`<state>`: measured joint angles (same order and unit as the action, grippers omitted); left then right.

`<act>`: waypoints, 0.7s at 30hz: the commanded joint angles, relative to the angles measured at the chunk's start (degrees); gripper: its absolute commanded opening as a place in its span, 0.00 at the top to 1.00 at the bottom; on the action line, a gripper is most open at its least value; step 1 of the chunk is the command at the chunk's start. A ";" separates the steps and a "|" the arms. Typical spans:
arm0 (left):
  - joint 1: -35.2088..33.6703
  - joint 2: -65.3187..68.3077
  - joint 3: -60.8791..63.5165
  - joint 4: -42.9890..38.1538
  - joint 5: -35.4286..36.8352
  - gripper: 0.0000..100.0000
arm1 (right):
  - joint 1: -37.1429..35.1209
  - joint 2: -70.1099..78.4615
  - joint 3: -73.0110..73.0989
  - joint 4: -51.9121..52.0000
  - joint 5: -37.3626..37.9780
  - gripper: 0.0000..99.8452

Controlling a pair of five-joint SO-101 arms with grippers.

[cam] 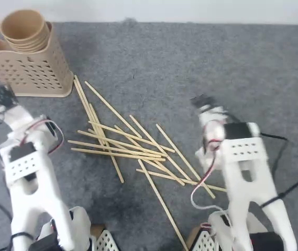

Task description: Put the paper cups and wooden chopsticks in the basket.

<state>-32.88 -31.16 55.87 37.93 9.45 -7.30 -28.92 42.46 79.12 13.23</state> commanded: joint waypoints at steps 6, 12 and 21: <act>3.08 -2.11 -33.10 25.76 -0.62 0.79 | 7.43 -1.27 14.42 -21.85 -10.99 0.90; 3.25 3.96 -51.74 34.73 -0.62 0.79 | 7.34 -1.27 19.87 -29.14 -11.08 0.90; 5.36 33.93 -96.40 53.98 -2.11 0.78 | 7.25 -1.27 20.84 -29.49 -11.25 0.90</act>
<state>-29.27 -5.14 -22.02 85.76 8.92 -0.53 -28.92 62.86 50.99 2.77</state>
